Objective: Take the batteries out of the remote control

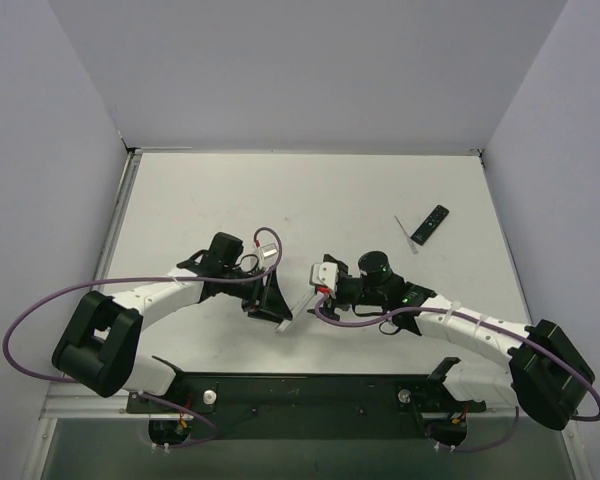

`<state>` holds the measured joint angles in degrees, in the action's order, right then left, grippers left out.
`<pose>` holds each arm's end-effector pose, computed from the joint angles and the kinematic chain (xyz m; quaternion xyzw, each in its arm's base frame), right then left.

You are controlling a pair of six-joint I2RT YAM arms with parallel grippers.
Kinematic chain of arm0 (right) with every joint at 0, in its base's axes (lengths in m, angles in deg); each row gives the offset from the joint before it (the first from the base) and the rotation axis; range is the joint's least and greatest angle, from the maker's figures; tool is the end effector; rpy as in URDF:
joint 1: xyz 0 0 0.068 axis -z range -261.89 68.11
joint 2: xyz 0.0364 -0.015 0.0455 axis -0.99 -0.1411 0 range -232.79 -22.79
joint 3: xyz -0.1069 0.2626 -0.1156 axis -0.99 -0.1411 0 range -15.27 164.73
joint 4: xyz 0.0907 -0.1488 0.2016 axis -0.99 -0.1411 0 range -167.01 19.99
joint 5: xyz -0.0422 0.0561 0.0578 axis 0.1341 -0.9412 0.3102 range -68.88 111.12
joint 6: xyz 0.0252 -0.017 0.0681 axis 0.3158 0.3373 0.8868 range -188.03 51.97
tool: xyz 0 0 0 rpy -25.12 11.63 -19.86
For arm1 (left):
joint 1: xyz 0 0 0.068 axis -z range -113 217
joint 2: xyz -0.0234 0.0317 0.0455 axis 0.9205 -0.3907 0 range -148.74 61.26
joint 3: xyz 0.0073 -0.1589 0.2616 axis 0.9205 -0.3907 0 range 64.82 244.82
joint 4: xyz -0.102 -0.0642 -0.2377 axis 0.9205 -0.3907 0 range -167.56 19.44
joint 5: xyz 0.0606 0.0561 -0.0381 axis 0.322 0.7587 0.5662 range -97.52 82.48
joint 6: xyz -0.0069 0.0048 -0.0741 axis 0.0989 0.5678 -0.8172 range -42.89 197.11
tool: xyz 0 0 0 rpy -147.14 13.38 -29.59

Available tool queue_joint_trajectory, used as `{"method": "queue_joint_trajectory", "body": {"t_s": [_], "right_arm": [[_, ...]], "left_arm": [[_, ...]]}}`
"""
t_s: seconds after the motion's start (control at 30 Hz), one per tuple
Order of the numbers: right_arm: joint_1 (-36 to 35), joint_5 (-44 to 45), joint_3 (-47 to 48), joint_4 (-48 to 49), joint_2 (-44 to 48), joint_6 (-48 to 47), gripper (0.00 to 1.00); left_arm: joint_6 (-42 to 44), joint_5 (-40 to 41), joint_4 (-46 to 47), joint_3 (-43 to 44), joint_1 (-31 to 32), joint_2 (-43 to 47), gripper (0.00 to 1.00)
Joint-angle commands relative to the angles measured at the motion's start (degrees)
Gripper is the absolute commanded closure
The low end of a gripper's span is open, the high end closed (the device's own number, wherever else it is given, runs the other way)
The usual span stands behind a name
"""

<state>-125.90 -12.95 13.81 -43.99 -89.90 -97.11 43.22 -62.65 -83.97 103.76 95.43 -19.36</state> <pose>0.1635 0.2068 0.2552 -0.5906 0.4872 0.3038 0.5670 0.2053 -0.1694 0.1961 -0.0984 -0.8513 0.5154 0.0008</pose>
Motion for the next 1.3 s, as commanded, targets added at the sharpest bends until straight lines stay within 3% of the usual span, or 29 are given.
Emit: {"method": "queue_joint_trajectory", "body": {"t_s": [0.0,0.23,0.3,0.4,0.47,0.5,0.6,0.67,0.8,0.93,1.07,1.17,1.27], "right_arm": [[-1.25,-4.43,1.95,-2.46,-1.18,-9.05,0.23],[-3.88,-4.79,3.87,-3.87,-3.99,-15.21,0.32],[-5.90,-1.72,4.14,-3.00,-5.66,-16.88,0.33],[-9.34,4.08,4.23,-2.55,-7.94,-18.56,0.41],[-9.95,4.71,3.71,-1.86,-8.56,-17.95,0.64],[-10.04,5.49,3.09,-0.98,-8.39,-16.46,0.83],[-10.31,6.38,2.03,1.75,-6.46,-11.03,0.99],[-10.31,6.12,3.26,-1.48,-4.88,-7.24,1.00],[-10.13,7.68,11.14,-10.54,-4.25,7.42,1.00],[-7.85,8.50,14.59,-11.61,-4.43,31.55,1.00],[-4.25,6.12,17.15,-11.78,-4.26,45.90,1.00],[-1.17,1.48,15.57,-5.91,-2.94,55.58,1.00],[-0.64,0.41,14.95,-1.33,-1.62,59.74,1.00]], "left_arm": [[2.94,-2.17,-2.31,3.33,0.32,1.61,0.71],[6.38,-2.53,-5.75,4.65,0.40,-0.41,0.71],[6.38,-2.87,-5.93,5.18,0.40,-0.85,0.71],[6.29,-3.66,-5.75,6.23,0.40,-0.94,0.71],[6.03,-3.49,-5.66,6.85,0.32,-0.68,0.71],[5.42,-3.31,-5.66,7.81,0.23,-0.68,0.70],[4.62,-0.96,-6.27,10.96,-0.82,-0.15,0.57],[4.36,0.81,-6.54,13.17,-2.31,1.34,0.46],[0.59,6.60,-1.02,15.90,-10.03,6.34,0.34],[-1.00,10.57,5.90,13.38,-13.75,13.81,0.29],[-5.29,11.72,15.75,6.25,-13.75,20.58,0.28],[-6.19,11.46,19.82,2.04,-13.57,24.97,0.28],[-8.20,10.05,23.94,-1.83,-13.05,26.83,0.27]]}}
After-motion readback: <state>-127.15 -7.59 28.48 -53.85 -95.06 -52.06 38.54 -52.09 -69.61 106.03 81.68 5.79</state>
